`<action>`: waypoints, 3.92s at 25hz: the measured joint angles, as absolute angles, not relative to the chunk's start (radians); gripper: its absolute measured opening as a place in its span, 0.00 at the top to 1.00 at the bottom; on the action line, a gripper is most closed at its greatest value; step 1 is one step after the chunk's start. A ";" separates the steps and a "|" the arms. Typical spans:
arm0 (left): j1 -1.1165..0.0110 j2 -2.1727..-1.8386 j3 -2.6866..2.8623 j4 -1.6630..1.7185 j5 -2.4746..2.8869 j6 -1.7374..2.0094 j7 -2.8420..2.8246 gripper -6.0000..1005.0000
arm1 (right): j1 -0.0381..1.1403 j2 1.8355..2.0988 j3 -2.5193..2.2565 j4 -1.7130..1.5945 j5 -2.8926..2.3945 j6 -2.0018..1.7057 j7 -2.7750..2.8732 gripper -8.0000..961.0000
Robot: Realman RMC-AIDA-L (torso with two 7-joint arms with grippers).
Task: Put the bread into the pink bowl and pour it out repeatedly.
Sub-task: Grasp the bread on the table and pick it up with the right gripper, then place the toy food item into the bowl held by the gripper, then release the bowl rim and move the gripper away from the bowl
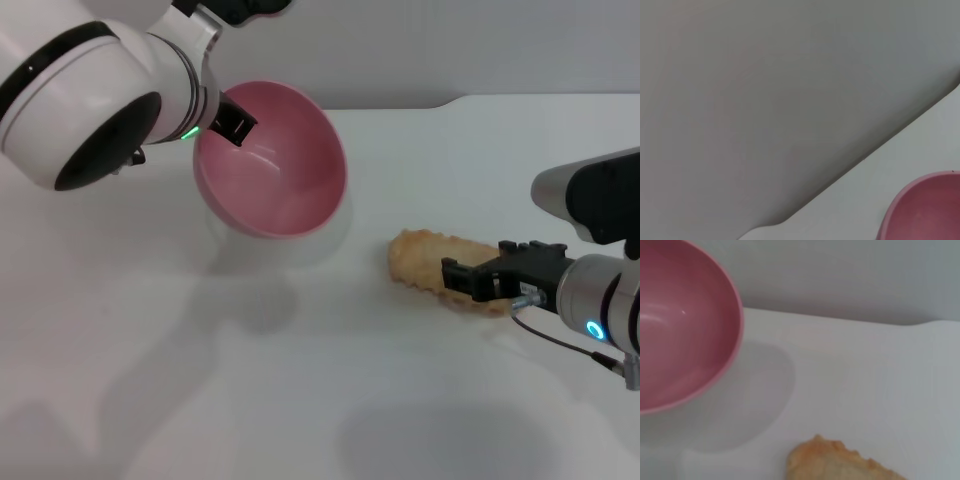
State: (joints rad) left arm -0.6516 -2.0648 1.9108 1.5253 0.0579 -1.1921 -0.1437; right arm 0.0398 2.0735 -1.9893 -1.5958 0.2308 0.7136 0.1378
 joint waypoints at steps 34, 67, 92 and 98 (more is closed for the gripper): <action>-0.661 -2.066 1.910 1.518 0.040 -1.192 -0.129 0.95 | 0.215 2.072 -1.948 -1.330 0.299 0.746 0.172 0.30; -0.674 -2.071 1.970 1.442 -0.121 -1.041 -0.144 0.95 | 0.135 2.075 -2.008 -1.817 0.172 0.842 0.166 0.71; -0.676 -2.067 1.958 1.442 -0.140 -1.036 -0.137 0.95 | 0.129 2.075 -2.028 -1.816 0.169 0.814 0.175 0.31; -0.675 -2.065 1.959 1.404 -0.213 -1.029 -0.129 0.95 | -0.037 2.079 -2.031 -2.019 -0.147 0.606 0.167 0.31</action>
